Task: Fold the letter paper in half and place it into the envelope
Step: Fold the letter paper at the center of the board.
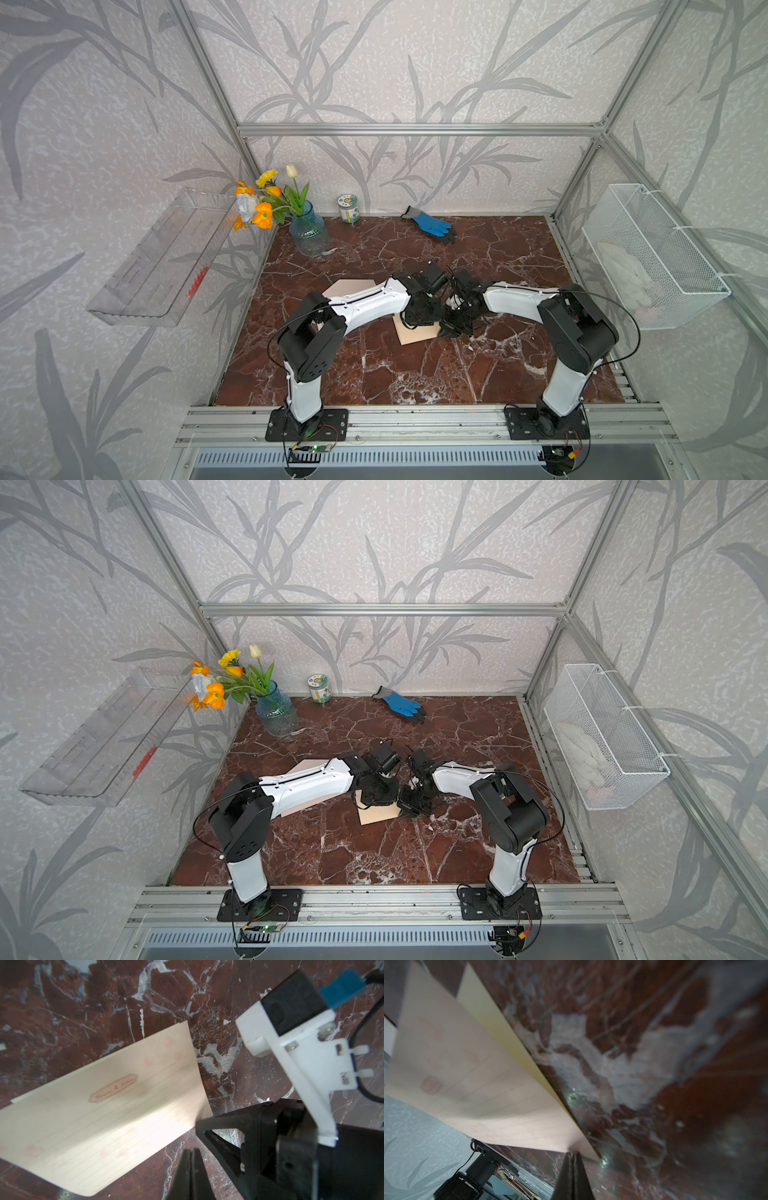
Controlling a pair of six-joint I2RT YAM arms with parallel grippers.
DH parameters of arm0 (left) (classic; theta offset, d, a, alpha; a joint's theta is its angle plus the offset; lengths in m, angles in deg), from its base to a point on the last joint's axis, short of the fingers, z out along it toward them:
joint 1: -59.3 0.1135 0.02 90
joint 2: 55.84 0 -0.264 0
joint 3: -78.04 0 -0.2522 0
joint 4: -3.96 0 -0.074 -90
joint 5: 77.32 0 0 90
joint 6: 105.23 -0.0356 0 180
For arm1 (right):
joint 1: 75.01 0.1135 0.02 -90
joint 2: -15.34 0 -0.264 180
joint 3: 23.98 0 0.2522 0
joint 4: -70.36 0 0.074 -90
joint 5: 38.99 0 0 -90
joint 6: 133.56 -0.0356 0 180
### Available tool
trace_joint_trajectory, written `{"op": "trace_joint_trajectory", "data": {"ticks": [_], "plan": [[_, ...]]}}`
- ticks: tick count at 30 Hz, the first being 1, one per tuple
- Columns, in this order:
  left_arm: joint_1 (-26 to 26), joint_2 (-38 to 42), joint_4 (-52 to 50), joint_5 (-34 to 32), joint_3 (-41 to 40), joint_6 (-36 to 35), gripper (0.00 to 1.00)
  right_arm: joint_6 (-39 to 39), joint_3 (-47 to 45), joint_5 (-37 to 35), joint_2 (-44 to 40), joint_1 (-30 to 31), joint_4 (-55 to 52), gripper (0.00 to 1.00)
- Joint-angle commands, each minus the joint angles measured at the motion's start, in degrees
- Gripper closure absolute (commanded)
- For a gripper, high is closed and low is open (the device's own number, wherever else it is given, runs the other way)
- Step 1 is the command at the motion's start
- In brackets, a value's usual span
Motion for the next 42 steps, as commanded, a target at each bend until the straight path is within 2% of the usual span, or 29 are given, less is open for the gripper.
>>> {"op": "trace_joint_trajectory", "data": {"ticks": [1, 10, 35, 42], "plan": [[-0.4, 0.6, -1.2, 0.0, -2.3, 1.8, 1.0, -2.2, -1.4, -9.0, 2.3, -0.1, 0.5, 1.0], [-0.8, 0.7, 0.4, -1.0, -7.2, 3.0, 1.0, -3.3, -1.1, -9.4, 2.5, -0.1, 0.4, 1.0], [0.0, -2.9, 1.9, -2.2, -10.7, 0.3, 1.0, -4.4, -0.6, -8.7, 2.8, -0.1, -0.7, 1.0], [1.0, -1.0, 0.9, -3.9, -12.4, 0.4, 1.0, -4.3, -0.4, -8.8, 2.6, -0.1, -1.3, 1.0]]}}
